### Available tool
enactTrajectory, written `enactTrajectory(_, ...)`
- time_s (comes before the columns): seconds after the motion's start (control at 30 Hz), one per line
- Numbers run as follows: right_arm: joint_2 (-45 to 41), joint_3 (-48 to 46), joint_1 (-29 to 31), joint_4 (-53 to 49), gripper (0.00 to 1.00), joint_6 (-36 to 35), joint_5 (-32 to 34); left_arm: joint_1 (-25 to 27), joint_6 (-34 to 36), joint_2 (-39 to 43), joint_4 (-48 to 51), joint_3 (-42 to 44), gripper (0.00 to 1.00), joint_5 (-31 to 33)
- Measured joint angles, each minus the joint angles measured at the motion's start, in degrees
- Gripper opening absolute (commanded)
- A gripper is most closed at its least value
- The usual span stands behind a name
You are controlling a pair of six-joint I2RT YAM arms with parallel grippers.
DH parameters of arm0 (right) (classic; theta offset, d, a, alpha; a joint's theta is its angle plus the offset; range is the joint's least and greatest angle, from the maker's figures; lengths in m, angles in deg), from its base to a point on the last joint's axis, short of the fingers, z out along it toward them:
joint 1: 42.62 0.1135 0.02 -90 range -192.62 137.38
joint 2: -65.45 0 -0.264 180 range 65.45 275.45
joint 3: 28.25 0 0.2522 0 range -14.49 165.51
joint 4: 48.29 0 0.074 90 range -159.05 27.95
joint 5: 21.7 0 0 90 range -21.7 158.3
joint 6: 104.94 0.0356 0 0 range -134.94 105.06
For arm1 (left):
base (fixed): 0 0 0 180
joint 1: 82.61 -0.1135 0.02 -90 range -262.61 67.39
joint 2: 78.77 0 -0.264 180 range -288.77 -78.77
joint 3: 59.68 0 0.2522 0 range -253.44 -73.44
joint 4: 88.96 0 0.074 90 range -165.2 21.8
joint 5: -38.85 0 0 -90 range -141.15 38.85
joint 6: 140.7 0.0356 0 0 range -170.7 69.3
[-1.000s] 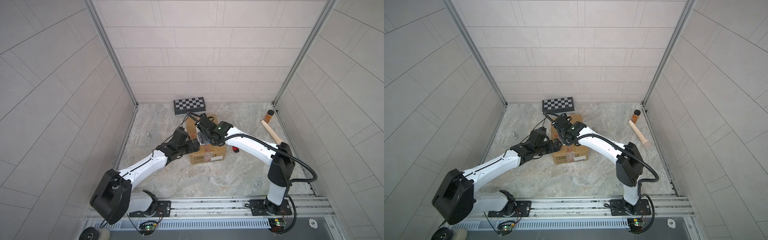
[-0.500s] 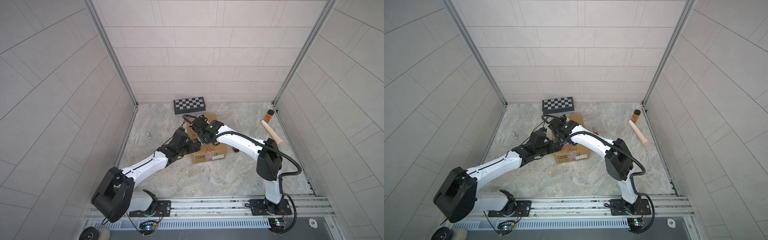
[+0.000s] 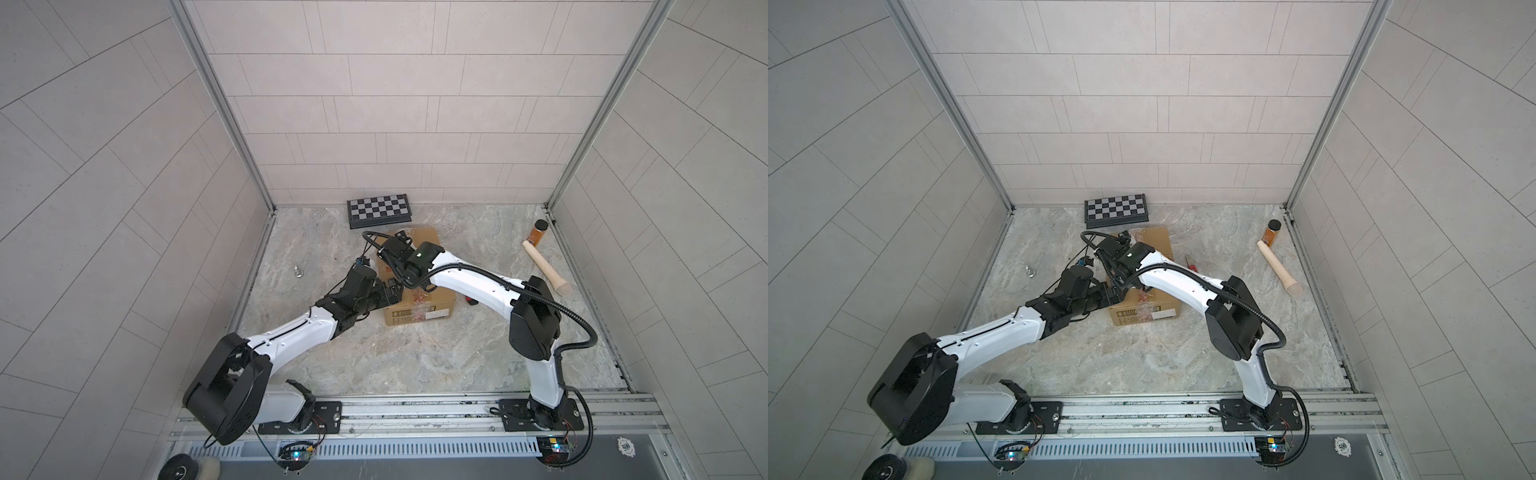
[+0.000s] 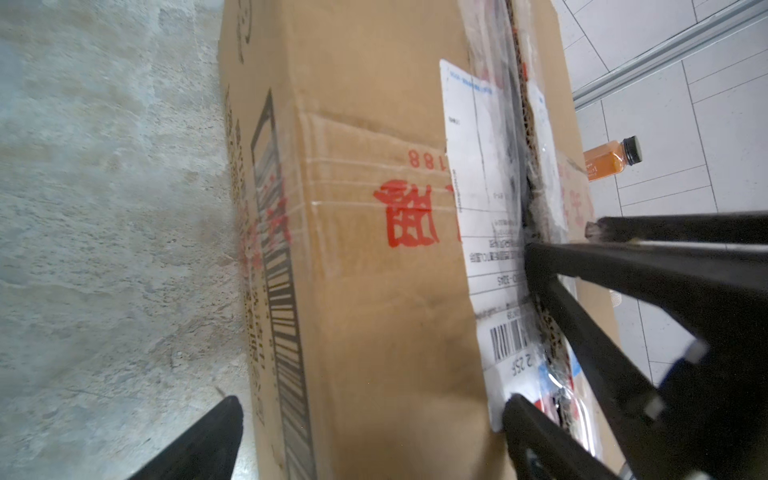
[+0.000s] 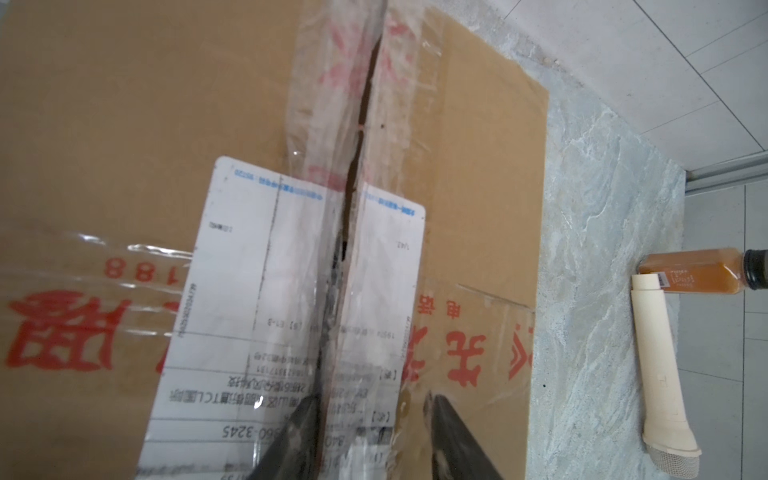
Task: Unpack the express box
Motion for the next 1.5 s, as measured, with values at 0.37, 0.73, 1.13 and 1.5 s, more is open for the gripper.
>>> enactTrajectory(0.37, -2.8, 0.0, -2.6, -2.9, 0.34, -2.1, -4.3, 0.3, -1.4, -1.1, -2.1, 0.0, 0.99, 0.1)
enactTrajectory(0.73, -13.8, -3.0, -8.4, -6.0, 0.73, -1.4, -3.1, 0.3, -1.6, 0.5, -1.7, -0.2, 1.0, 0.2)
enactTrajectory(1.13, -30.3, -33.6, -24.3, 21.9, 0.82, 5.4, -28.4, -4.1, 7.9, 9.7, 15.9, -8.7, 1.0, 0.5)
enactTrajectory(1.5, -14.0, -25.3, -23.7, 35.3, 0.77, 7.9, -49.3, -11.0, 12.4, 0.9, 12.4, -10.8, 1.0, -8.8)
